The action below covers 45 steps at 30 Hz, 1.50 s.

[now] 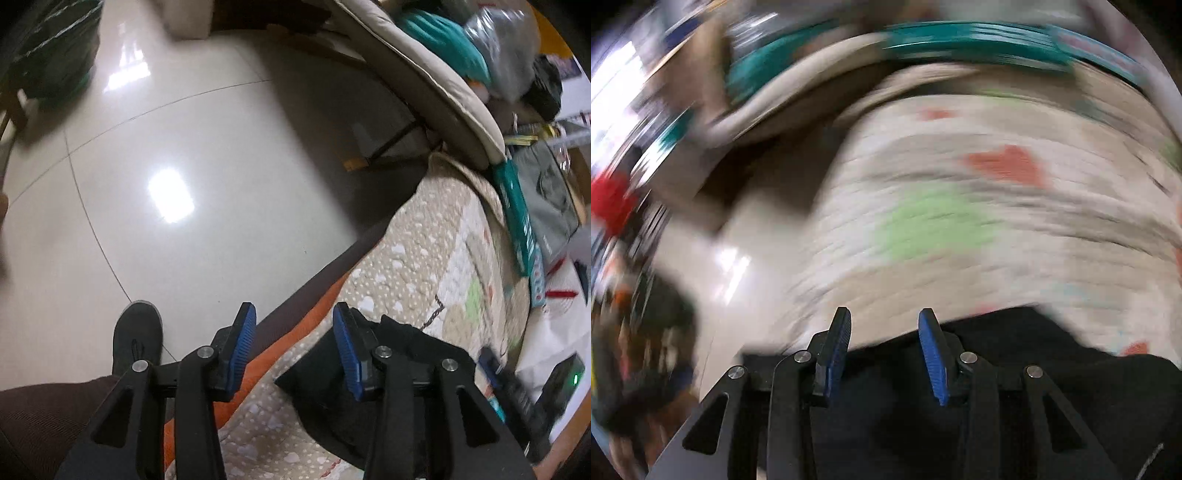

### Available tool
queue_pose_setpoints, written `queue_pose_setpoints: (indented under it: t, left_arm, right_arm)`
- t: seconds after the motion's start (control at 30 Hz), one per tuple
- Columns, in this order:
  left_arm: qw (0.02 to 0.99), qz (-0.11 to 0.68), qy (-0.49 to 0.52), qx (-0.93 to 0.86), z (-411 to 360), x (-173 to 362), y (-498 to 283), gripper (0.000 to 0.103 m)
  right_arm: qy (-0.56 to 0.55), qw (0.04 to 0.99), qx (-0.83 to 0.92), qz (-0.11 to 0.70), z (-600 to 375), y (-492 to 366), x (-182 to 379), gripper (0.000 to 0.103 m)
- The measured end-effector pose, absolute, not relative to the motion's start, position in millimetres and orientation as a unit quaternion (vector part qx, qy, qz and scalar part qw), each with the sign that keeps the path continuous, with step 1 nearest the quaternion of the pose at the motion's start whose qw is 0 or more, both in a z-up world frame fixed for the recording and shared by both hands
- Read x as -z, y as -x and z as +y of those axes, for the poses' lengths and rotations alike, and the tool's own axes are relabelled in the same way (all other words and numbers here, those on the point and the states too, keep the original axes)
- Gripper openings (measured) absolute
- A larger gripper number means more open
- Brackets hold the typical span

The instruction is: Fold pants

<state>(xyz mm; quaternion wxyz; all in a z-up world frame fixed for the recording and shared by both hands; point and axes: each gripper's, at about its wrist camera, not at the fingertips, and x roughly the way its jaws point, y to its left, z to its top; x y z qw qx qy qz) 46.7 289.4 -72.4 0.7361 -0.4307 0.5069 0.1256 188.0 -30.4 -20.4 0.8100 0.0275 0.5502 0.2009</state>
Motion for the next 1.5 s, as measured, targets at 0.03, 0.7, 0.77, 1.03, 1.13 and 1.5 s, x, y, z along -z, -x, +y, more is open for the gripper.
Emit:
queue_pose_setpoints:
  t: [0.03, 0.7, 0.77, 1.03, 1.13, 1.5]
  left_arm:
    - [0.736, 0.507, 0.431, -0.126, 290.1, 73.2, -43.6, 0.042]
    - [0.714, 0.494, 0.476, -0.141, 304.1, 87.9, -3.0, 0.044]
    - [0.705, 0.496, 0.487, -0.141, 305.7, 91.5, -3.8, 0.044]
    - [0.704, 0.491, 0.490, -0.153, 306.4, 92.3, 0.8, 0.044]
    - [0.703, 0.497, 0.486, -0.147, 300.5, 94.2, -1.1, 0.044]
    - [0.723, 0.540, 0.424, -0.077, 232.5, 101.3, -12.4, 0.050]
  right_arm:
    - [-0.014, 0.801, -0.224, 0.555, -13.3, -185.2, 22.2, 0.042]
    - [0.300, 0.707, -0.358, 0.531, 156.5, -163.0, 66.9, 0.011]
    - [0.287, 0.711, -0.357, 0.533, 160.1, -166.4, 62.7, 0.011]
    - [0.193, 0.695, -0.393, 0.570, 174.4, -169.3, 68.7, 0.001]
    - [0.191, 0.687, -0.405, 0.573, 184.1, -168.3, 71.1, 0.001]
    - [0.188, 0.697, -0.370, 0.585, 143.6, -200.2, 62.9, 0.075]
